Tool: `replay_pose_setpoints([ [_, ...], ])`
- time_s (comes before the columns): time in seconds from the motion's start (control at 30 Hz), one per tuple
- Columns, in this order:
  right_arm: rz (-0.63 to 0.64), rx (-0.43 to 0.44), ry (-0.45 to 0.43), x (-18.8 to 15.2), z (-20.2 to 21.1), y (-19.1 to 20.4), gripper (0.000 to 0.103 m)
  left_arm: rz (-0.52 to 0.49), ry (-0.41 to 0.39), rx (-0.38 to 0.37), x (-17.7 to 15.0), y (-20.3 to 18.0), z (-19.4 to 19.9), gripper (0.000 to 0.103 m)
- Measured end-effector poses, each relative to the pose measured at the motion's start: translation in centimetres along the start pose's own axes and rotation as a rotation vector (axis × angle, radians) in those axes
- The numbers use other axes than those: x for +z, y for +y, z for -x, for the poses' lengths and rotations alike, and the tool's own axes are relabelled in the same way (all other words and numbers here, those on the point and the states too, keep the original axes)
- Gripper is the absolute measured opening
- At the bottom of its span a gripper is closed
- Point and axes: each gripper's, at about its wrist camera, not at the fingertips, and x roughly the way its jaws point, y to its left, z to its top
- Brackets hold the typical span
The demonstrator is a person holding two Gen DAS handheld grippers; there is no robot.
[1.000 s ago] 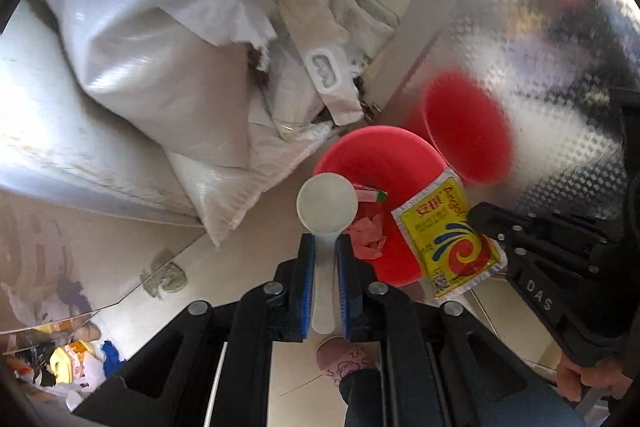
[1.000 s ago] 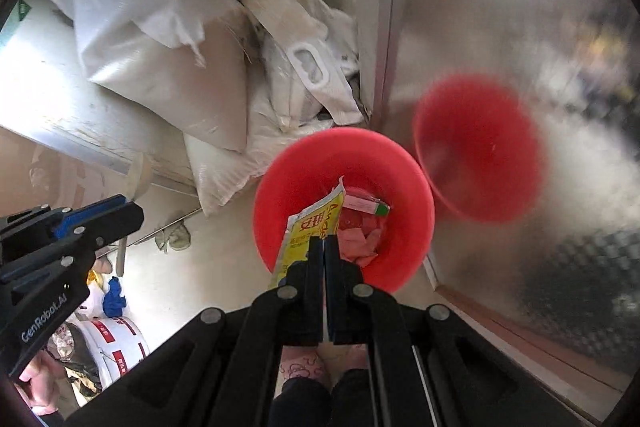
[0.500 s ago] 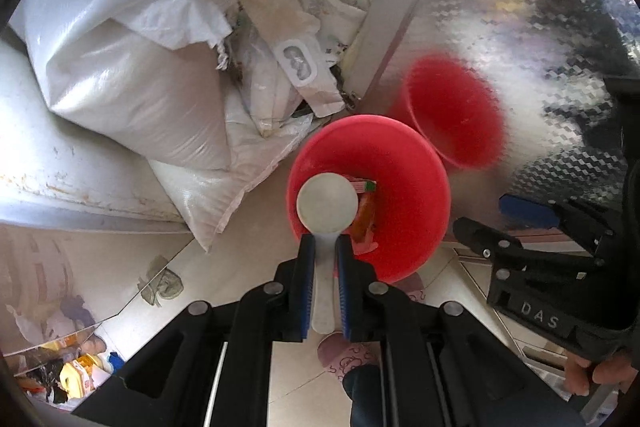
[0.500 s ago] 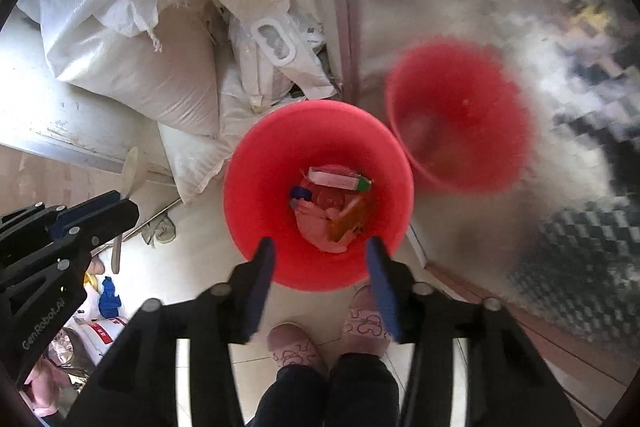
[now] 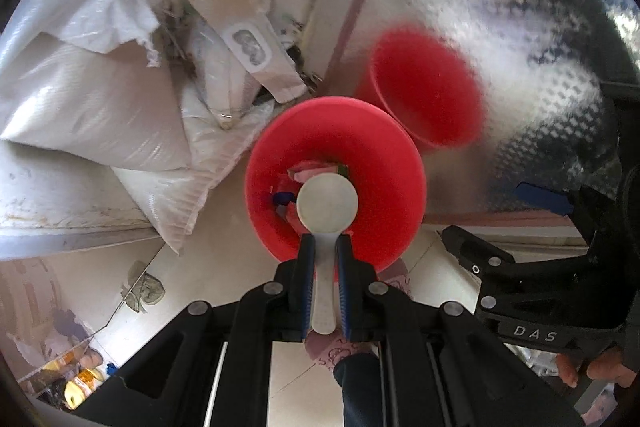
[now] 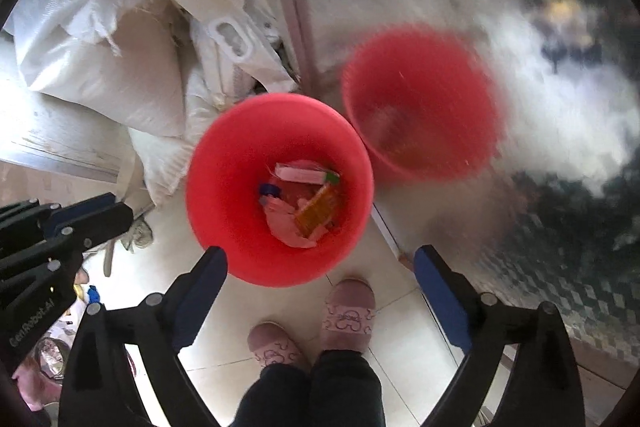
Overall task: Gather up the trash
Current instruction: 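Open the left tool to drop the white spoon into the red bin, then raise both tools back up to the counter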
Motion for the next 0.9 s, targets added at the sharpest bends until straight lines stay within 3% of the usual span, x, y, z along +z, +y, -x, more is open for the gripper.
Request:
replay_pose_setpoints([
  [0.23,-0.019,-0.023,0.003,-0.4,-0.5,-0.9,0.094,-0.038,0.047,-0.06,0.6,-0.7,-1.8,0.01],
  [0.3,-0.015,-0.049,-0.001,-0.5,-0.7,-0.9,0.094,-0.042,0.063,-0.051,0.7,-0.8,-2.4,0.014],
  [0.37,-0.007,-0.065,-0.004,-0.6,-0.8,-0.9,0.094,-0.021,0.086,-0.061,0.7,-0.5,-2.9,0.026],
  [0.5,-0.008,-0.07,-0.009,-0.6,-0.6,-1.0,0.094,-0.018,0.121,-0.055,0.5,-0.1,-3.5,0.027],
  [0.9,0.063,-0.048,-0.043,-0.2,2.0,0.7,0.094,0.031,0.09,-0.021,-1.2,1.4,0.5,0.03],
])
